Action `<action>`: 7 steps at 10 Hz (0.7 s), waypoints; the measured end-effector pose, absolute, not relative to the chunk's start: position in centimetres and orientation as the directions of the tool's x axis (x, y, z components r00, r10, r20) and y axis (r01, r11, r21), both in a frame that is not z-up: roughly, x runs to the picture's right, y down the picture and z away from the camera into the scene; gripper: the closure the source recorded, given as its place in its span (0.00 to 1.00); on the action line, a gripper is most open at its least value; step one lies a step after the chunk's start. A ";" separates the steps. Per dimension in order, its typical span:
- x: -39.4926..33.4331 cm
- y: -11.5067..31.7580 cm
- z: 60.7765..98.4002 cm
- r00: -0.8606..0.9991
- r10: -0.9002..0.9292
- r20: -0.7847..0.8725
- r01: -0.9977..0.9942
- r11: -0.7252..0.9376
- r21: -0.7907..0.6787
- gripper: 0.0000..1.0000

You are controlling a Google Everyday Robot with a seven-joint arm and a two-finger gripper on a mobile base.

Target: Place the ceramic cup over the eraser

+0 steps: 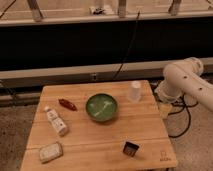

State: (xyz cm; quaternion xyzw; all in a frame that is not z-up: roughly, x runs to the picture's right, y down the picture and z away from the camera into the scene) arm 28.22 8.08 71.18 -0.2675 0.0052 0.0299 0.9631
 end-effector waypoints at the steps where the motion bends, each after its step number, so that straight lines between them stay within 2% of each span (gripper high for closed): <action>1: 28.3 7.9 71.5 0.998 0.063 -0.024 -0.066 0.857 -0.511 0.20; 7: 28.1 6.4 74.3 0.997 0.082 0.000 -0.072 0.867 -0.494 0.20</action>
